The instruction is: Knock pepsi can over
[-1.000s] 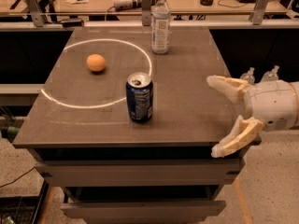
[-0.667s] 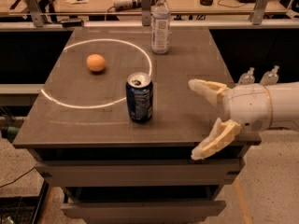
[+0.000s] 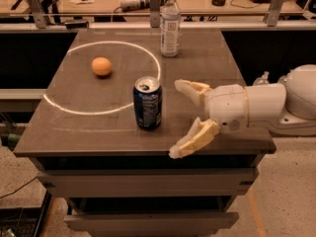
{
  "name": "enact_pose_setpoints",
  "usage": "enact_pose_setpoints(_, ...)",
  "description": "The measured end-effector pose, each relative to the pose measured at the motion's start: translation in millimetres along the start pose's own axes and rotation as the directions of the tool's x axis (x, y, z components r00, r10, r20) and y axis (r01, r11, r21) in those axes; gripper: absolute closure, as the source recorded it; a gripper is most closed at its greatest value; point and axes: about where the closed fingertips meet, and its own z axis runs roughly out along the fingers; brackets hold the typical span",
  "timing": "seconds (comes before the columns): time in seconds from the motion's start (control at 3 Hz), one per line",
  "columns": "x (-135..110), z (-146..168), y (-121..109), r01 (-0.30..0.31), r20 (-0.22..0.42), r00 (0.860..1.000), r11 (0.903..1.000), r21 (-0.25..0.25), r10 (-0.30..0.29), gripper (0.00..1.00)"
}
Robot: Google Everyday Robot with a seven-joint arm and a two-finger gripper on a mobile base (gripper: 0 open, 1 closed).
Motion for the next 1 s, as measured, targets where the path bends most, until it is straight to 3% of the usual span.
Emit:
enact_pose_setpoints(0.33,-3.0,23.2,-13.9,-0.016,0.022,1.0,0.9995,0.028,0.016,0.0)
enact_pose_setpoints(1.0,-3.2,68.0,-25.4,-0.043,0.049,0.998,0.9987,0.027,0.041,0.0)
